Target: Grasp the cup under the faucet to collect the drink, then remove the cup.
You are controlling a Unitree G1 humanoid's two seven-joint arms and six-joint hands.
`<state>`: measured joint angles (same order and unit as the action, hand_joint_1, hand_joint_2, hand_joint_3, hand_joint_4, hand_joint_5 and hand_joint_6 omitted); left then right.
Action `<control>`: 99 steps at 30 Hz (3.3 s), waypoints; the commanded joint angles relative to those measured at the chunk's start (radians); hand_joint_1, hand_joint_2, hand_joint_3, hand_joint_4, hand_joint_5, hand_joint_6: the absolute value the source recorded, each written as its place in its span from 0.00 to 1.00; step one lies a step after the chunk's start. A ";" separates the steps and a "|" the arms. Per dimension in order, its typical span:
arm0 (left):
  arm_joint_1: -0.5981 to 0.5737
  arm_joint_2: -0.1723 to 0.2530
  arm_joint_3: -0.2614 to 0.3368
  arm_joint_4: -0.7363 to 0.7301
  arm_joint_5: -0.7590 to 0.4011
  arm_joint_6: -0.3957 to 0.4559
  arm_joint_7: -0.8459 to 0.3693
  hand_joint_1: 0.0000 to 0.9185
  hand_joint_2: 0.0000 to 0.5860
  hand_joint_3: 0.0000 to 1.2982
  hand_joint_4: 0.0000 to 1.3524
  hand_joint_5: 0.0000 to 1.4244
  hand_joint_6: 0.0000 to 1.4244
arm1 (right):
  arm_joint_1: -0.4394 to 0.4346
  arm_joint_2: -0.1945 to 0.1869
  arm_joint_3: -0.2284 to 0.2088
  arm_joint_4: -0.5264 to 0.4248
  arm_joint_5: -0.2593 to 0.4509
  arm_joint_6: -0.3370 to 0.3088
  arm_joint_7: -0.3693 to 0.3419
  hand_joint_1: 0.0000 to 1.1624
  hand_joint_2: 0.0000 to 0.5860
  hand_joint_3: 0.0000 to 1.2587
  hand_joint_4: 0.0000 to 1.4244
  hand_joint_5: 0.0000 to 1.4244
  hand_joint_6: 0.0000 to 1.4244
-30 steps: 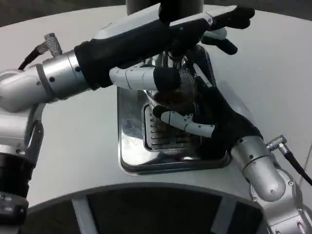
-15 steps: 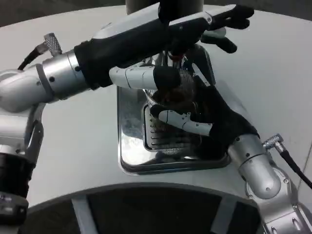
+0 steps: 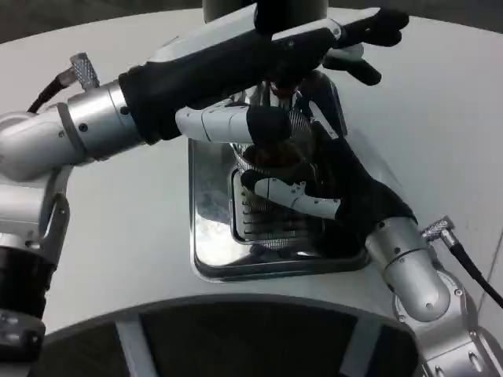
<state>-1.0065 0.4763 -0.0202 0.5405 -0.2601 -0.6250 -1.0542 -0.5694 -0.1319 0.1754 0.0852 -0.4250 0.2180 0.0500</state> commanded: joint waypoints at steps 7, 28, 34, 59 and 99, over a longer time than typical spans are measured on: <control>0.030 0.001 0.023 -0.044 -0.074 0.208 -0.011 0.00 0.00 0.06 0.06 0.15 0.05 | 0.009 0.006 0.017 -0.012 -0.007 0.013 -0.010 0.49 0.29 0.00 0.00 0.00 0.00; 0.028 0.010 0.163 -0.250 -0.226 0.590 0.041 0.00 0.00 0.08 0.08 0.17 0.07 | 0.029 0.029 0.029 -0.054 -0.031 0.034 -0.067 0.54 0.31 0.00 0.00 0.00 0.00; 0.047 0.022 0.187 -0.289 -0.244 0.660 0.033 0.00 0.00 0.08 0.08 0.17 0.07 | 0.034 0.038 0.032 -0.067 -0.032 0.039 -0.081 0.56 0.33 0.01 0.00 0.00 0.00; 0.298 0.218 0.371 -0.409 -0.313 0.807 0.043 0.00 0.00 0.09 0.10 0.18 0.08 | 0.040 0.085 0.047 -0.061 -0.069 0.056 -0.136 0.69 0.36 0.31 0.35 0.25 0.07; 0.807 0.265 0.468 -0.648 -0.215 0.556 0.113 0.00 0.00 0.05 0.00 0.01 0.00 | 0.202 0.114 0.113 -0.238 -0.229 0.040 -0.285 0.88 0.27 0.78 0.79 0.81 0.86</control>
<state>-0.2411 0.7560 0.4546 -0.0806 -0.4984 -0.0218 -0.9479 -0.3903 -0.0206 0.2819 -0.0944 -0.6437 0.2713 -0.2336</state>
